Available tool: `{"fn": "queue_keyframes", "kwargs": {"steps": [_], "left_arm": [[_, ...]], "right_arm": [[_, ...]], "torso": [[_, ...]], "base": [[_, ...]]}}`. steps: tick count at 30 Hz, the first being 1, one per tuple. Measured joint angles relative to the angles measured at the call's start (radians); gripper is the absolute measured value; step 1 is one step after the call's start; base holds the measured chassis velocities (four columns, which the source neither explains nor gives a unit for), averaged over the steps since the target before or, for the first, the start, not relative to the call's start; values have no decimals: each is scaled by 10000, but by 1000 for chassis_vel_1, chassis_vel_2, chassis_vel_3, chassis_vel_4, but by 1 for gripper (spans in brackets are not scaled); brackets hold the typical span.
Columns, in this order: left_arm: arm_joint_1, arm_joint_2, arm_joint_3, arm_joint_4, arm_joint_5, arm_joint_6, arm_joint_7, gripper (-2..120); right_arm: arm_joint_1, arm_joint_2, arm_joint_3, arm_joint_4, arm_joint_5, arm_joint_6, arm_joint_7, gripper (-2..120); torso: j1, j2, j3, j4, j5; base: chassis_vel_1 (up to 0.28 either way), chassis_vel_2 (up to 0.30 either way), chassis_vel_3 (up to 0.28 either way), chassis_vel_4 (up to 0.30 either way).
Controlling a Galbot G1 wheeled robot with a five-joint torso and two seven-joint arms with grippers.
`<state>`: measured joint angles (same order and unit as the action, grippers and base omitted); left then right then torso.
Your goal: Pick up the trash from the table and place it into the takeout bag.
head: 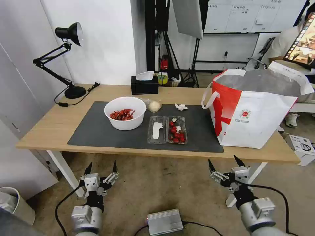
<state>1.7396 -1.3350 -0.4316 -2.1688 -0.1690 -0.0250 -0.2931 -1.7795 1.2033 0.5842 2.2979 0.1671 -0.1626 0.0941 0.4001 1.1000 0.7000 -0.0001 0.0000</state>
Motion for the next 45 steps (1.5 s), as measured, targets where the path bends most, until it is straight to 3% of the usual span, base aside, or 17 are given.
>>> {"fn": "queue_keyframes", "kwargs": {"steps": [1, 4, 7, 15, 24, 30, 34, 37, 38, 42, 45], "left_arm": [[2, 165, 87, 20, -299, -68, -69, 100], [-17, 225, 91, 8, -460, -149, -93, 100], [-43, 281, 58, -210, -778, -267, -102, 100], [-61, 288, 107, -488, -1502, -224, -122, 100], [-157, 510, 364, -1152, -3391, 337, -394, 100], [-224, 471, 680, -1852, -5406, 1142, -1109, 100], [-427, 498, 762, -2023, -6180, 1457, -1422, 100], [-844, 590, 843, -2263, -7496, 1930, -1966, 100], [-844, 590, 843, -2263, -7496, 1930, -1966, 100], [-1499, 750, 936, -2637, -9584, 2367, -2861, 100], [-1796, 799, 956, -2704, -10238, 2470, -3211, 100]], "right_arm": [[1, -408, -1, -4, -28, 19, -8, 100], [2, -561, -19, -19, 15, 21, -21, 100], [157, -1662, 94, -144, 753, -561, 302, 100], [323, -1684, 10, -282, 885, -463, 197, 100], [389, -1559, -32, -296, 900, -53, -45, 100], [629, -1709, -202, -399, 910, -30, -77, 100], [658, -1724, -212, -406, 911, -19, -90, 100], [660, -1715, -212, -407, 900, 7, -103, 100], [660, -1715, -212, -407, 900, 7, -103, 100], [658, -1678, -212, -427, 866, 12, -106, 100], [669, -1652, -213, -442, 852, 12, -107, 100]], "torso": [[2, 0, 1, 5, -2], [0, 0, 0, -1, 7], [1, 0, 0, 6, -2], [0, 0, 0, 2, 1], [0, 0, -1, 1, 0], [0, 0, -1, 3, 1], [-1, 0, -1, 2, 1], [-1, 0, -1, 2, 0], [-1, 0, -1, 2, 0], [-1, 0, 0, 1, 1], [-1, 0, 0, 0, 0]], "base": [[0, 0, 0, 0], [0, 0, 0, 0], [0, 0, 0, 0], [0, 0, 0, 0], [0, 0, 0, 0], [0, 0, 0, 0], [0, 0, 0, 0], [0, 0, 0, 0], [0, 0, 0, 0], [0, 0, 0, 0], [0, 0, 0, 0]]}}
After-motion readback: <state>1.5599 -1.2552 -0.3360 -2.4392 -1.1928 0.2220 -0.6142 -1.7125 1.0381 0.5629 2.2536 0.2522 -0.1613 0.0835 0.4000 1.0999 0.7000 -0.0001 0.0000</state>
